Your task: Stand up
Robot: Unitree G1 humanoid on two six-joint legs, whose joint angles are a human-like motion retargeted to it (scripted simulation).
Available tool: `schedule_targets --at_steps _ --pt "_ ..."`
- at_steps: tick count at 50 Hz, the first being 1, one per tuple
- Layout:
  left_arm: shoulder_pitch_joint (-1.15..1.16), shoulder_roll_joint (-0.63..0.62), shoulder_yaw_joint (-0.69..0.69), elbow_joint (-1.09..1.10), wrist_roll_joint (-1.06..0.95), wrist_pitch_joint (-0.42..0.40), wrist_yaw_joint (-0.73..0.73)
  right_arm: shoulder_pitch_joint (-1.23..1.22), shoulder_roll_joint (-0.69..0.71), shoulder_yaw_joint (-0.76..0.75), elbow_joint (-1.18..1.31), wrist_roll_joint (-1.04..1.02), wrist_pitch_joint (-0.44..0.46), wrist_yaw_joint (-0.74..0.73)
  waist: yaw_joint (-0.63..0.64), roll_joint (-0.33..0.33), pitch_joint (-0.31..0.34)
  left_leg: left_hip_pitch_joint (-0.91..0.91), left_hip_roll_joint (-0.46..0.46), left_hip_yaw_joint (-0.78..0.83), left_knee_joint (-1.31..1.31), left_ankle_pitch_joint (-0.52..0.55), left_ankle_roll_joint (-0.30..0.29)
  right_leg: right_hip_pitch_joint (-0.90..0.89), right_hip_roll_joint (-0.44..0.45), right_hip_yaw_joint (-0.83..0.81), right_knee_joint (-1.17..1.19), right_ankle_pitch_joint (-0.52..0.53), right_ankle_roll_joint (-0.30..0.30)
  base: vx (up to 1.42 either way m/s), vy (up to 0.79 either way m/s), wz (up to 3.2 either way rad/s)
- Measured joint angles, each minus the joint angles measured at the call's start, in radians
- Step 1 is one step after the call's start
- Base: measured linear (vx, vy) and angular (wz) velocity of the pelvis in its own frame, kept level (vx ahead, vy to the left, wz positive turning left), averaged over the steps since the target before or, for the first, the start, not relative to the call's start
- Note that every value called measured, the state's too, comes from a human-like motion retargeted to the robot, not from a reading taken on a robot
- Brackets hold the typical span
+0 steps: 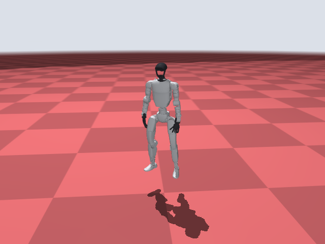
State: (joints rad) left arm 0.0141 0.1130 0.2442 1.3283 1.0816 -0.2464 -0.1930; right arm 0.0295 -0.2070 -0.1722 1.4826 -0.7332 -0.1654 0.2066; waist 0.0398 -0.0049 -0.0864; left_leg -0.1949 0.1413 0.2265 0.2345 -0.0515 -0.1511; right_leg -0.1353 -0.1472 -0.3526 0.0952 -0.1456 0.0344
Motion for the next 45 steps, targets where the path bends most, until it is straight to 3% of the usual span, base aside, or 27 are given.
schedule_targets --at_steps 5,13,29,34,37,40,45 --pt "0.049 0.015 0.057 0.08 0.013 0.039 0.034 -0.01 0.02 0.011 -0.01 -0.011 -0.001 0.008 -0.03 0.015 -0.017 0.069 0.0 0.119 -0.086 -0.06 0.049 0.031 0.009 -0.026 -0.007 -0.013 0.009 0.1 0.11 0.14" --pt "0.123 0.082 0.155 0.177 0.047 0.137 -0.016 -0.019 0.077 -0.017 0.029 0.065 -0.002 0.004 0.001 0.004 -0.016 0.146 -0.015 0.127 -0.185 -0.047 0.052 0.057 0.014 -0.005 -0.003 -0.029 0.027 0.08 0.1 -0.29" --pt "0.13 0.055 0.225 0.108 0.002 0.135 -0.049 0.033 0.069 -0.046 0.014 0.097 -0.011 -0.087 0.016 -0.006 -0.032 0.147 -0.06 0.03 -0.176 -0.111 0.112 0.068 -0.011 -0.016 0.064 -0.095 0.049 0.06 0.13 0.08" --pt "0.094 0.072 0.193 0.158 -0.014 0.141 -0.024 0.042 0.061 -0.047 0.01 0.109 -0.023 -0.108 0.015 0.019 -0.042 0.144 -0.031 0.021 -0.177 -0.126 0.123 -0.032 0.002 0.04 0.271 -0.055 -0.005 0.08 0.1 -0.14" --pt "0.052 0.085 0.156 0.209 -0.026 0.164 -0.014 0.048 0.049 -0.056 0.02 0.104 -0.021 -0.125 0.007 0.045 -0.035 0.141 -0.008 0.012 -0.171 -0.138 0.132 -0.136 0.02 0.098 0.479 0.068 -0.079 0.06 0.14 -0.04" --pt "0.011 0.088 0.113 0.234 -0.042 0.166 -0.019 0.06 0.037 -0.062 0.032 0.105 -0.02 -0.133 -0.025 0.082 -0.026 0.142 0.016 -0.013 -0.164 -0.149 0.138 -0.237 -0.014 0.038 0.678 0.145 -0.19 0.11 0.15 0.32" --pt "-0.061 0.065 0.078 0.21 -0.047 0.154 -0.01 0.09 0.027 -0.099 0.072 0.099 -0.001 -0.127 -0.091 0.084 -0.019 0.145 0.006 -0.037 -0.154 -0.168 0.13 -0.37 0.099 0.203 0.627 0.124 -0.047 0.18 0.09 0.57"
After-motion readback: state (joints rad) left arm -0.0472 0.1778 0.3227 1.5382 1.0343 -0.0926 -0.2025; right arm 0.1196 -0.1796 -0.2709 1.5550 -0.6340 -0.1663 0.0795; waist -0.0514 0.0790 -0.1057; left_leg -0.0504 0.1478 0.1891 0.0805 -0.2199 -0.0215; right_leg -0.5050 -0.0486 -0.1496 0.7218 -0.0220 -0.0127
